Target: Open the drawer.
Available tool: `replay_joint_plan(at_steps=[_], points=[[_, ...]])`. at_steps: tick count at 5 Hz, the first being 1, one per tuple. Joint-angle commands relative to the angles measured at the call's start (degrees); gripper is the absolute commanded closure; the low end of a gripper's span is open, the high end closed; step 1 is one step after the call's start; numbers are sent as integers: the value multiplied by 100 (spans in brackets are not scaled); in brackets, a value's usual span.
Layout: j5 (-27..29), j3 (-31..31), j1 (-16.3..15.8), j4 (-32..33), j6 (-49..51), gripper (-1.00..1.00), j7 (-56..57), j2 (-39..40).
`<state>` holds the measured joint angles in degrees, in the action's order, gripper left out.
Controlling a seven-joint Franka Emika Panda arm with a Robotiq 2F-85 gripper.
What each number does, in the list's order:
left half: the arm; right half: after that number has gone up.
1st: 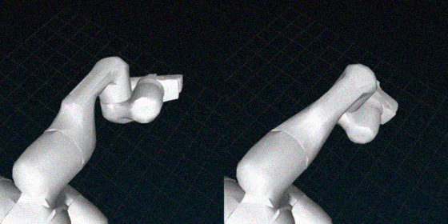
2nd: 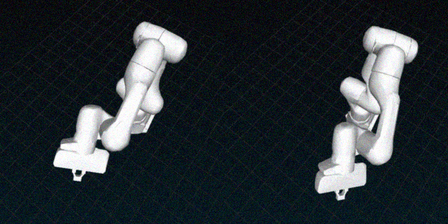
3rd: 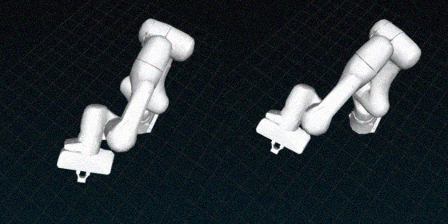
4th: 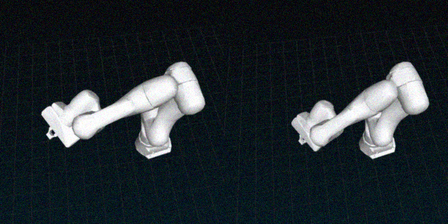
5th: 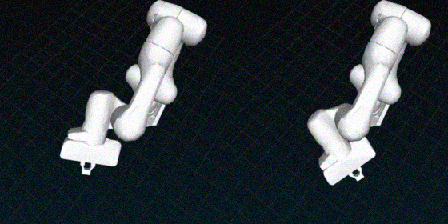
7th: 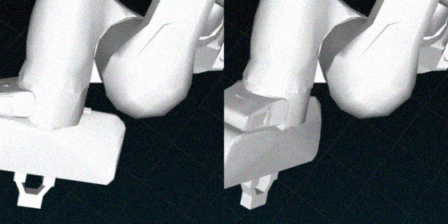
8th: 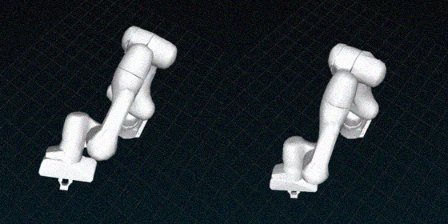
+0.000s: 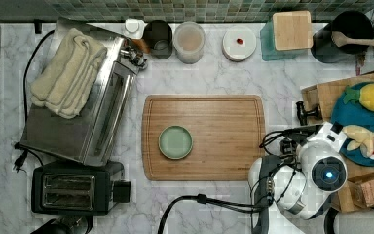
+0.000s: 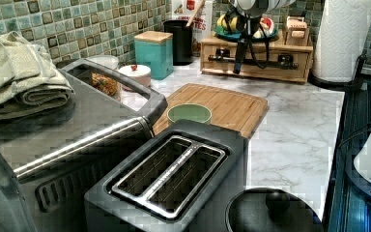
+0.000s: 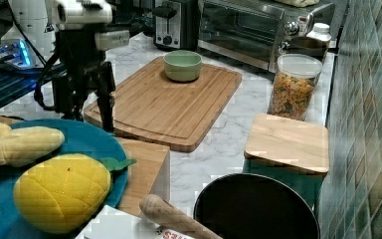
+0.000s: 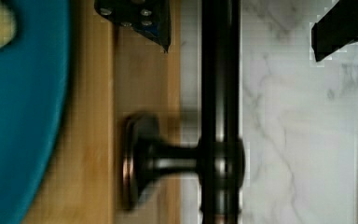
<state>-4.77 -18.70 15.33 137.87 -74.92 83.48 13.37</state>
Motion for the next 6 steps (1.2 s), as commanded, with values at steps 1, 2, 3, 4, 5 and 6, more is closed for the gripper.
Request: replay_joint_plan(at_steps=[1,2,3,4,5,6], points=[[-142,-317,-56,246,287,-100,-213,78],[275,147,317,286,541,-100,656,-156],[951,632,333,106,1289,-100,1338,-196],[1471,968,114,294,1376,-100,1113,-306],[1589,1188,-193,681,1463,-100,424,-652],[1403,1317,-587,1086,1547,-100,-342,-988]])
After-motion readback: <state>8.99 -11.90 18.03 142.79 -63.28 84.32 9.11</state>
